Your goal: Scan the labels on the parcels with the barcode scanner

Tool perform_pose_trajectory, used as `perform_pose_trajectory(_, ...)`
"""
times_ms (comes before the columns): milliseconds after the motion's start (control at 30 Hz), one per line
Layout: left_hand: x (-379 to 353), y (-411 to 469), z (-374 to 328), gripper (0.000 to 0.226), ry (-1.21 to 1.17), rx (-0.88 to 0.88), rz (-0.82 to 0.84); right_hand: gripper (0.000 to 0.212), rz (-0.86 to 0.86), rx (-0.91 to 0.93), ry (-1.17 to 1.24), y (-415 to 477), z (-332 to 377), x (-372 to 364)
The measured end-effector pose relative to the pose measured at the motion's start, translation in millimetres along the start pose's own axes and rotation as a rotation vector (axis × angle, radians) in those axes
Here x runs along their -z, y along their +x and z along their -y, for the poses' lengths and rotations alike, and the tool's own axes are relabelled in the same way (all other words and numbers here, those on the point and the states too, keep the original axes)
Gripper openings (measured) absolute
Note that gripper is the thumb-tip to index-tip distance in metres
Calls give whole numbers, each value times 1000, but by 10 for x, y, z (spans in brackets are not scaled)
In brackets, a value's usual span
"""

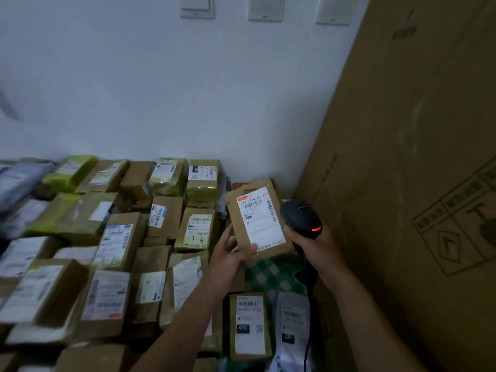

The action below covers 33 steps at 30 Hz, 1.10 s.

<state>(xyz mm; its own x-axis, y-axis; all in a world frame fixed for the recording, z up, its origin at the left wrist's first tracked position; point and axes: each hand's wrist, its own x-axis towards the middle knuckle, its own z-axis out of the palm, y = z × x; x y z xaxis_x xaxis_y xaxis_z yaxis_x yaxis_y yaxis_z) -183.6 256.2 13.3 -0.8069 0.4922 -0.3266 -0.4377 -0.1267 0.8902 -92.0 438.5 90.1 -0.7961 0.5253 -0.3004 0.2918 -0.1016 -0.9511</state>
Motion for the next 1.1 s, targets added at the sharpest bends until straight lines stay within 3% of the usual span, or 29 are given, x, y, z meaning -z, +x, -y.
perform_pose_trajectory(67,39,-109,-74,94,30,-33,15,50,28,22,-43,-70,13,-2)
perform_pose_trajectory(200,89,-297,-238,83,-18,-96,5,49,99,60,-87,-146,25,8)
perform_pose_trajectory(400,91,-476,-283,78,110,-208,-64,65,66,148,-173,-242,78,-27)
perform_pose_trajectory(567,-3,-329,-267,81,238,-385,-164,54,97,192,-247,-327,134,-26)
perform_pose_trajectory(800,-58,-13,-143,85,410,-431,-268,43,221,158,-317,-394,182,-106)
perform_pose_trajectory(933,147,384,152,107,509,-382,-321,44,213,135,-317,-429,216,-144)
perform_pose_trajectory(1100,269,581,284,95,542,-371,-331,51,200,87,-343,-410,219,-137)
